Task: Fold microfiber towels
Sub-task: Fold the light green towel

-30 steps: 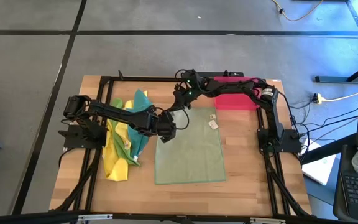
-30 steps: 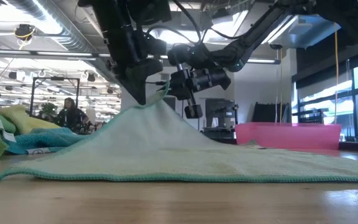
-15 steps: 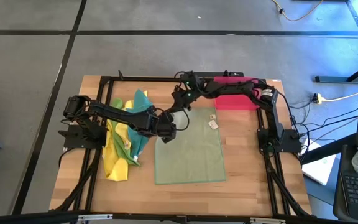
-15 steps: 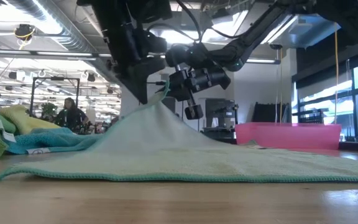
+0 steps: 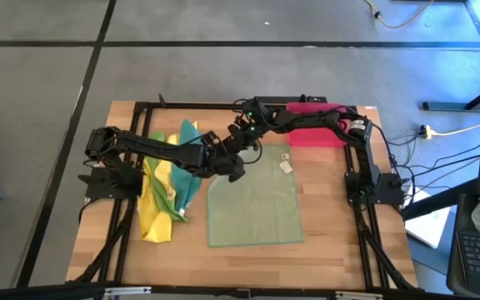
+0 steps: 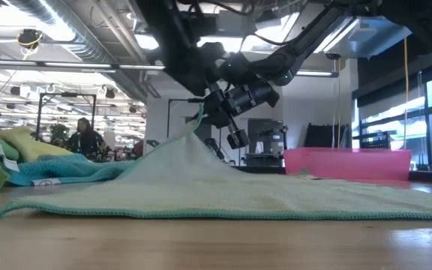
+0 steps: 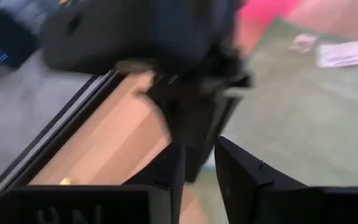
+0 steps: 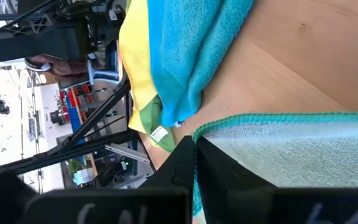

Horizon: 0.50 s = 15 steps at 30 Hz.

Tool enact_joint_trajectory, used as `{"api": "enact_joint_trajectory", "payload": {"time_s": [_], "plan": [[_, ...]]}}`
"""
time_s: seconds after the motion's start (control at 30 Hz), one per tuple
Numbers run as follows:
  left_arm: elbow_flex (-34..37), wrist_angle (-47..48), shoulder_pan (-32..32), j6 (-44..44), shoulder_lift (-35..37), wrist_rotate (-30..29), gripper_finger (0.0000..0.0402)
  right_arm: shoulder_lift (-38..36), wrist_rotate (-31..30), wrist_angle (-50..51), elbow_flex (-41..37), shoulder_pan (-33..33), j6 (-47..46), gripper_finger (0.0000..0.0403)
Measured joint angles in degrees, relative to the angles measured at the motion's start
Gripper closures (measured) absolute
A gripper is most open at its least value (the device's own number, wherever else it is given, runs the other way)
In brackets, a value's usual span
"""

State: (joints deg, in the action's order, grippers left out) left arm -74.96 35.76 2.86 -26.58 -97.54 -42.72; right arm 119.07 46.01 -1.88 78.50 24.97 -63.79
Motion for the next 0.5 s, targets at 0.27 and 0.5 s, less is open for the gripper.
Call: {"api": "enact_joint_trajectory", "payload": {"time_s": [0.27, 0.5], "plan": [[0.66, -2.9, -0.41, 7.84, 0.0, 6.21, 0.0277, 0.0, 0.01, -1.61, 0.0, 0.0, 0.91, 0.0389], [0.7, 1.17, -0.96, 7.66, 0.0, 7.38, 0.025, 0.0, 0.05, -2.41, 0.0, -0.07, 1.22, 0.0389]]}}
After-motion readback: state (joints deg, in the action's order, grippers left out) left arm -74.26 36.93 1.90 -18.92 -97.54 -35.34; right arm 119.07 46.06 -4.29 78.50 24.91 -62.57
